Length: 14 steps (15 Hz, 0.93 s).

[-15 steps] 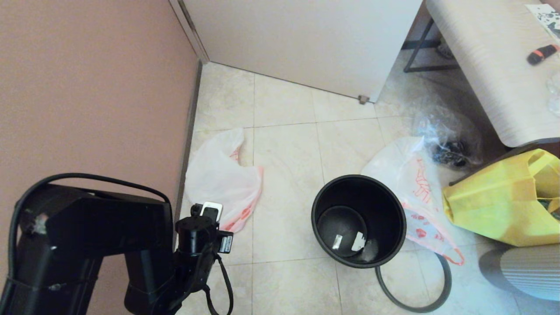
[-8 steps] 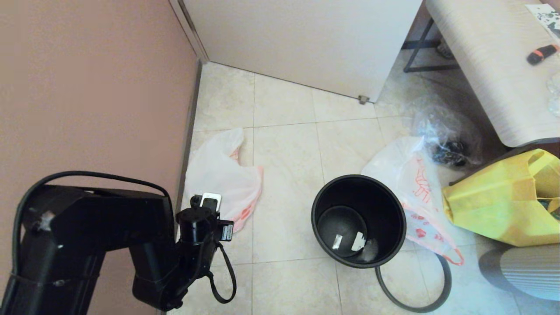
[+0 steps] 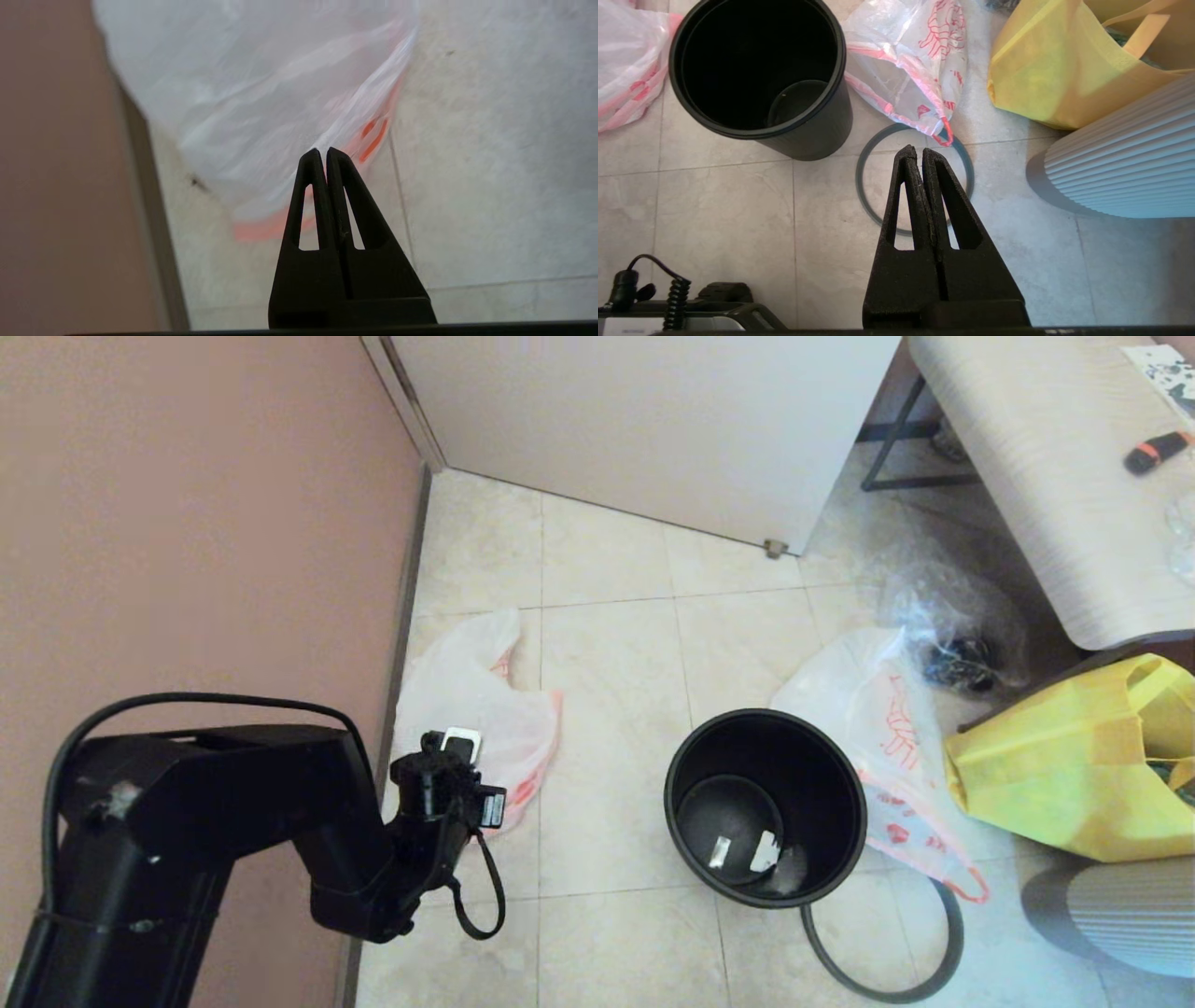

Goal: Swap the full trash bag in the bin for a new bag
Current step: Pick up a new trash bag

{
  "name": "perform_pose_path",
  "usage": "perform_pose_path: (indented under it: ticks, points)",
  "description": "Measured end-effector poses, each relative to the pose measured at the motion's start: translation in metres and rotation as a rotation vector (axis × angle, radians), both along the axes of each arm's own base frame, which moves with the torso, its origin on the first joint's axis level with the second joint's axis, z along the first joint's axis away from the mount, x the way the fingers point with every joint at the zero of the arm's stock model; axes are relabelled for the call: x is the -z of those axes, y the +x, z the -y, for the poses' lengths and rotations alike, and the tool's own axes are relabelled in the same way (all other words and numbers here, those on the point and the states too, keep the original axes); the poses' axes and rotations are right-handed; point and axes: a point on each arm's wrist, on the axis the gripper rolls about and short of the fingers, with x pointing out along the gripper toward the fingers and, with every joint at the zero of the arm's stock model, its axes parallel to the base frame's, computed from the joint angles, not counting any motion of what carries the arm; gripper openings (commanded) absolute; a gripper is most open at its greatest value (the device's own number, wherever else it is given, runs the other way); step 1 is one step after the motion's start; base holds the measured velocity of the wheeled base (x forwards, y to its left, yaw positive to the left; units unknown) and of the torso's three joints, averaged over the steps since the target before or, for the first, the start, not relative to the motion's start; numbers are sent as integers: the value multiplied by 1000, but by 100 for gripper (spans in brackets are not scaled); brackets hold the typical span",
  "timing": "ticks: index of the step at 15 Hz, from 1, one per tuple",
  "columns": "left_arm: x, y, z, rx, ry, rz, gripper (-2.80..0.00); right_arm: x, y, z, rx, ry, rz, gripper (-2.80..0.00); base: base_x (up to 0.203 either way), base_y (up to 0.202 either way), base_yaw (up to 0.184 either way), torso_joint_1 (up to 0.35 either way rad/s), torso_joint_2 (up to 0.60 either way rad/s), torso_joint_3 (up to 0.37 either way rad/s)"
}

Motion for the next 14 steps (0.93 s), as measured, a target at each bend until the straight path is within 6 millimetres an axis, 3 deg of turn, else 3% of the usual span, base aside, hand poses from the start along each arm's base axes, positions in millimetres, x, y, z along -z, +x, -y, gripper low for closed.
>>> perform_pose_path:
  ticks: [7,14]
  points:
    - [8,59,15,-73,21,-44,-280,0,0,0,0,0,0,-280,0,0,0,0,0,0]
    - [49,76,23,-32,74,-123,-280,0,0,0,0,0,0,-280,0,0,0,0,0,0]
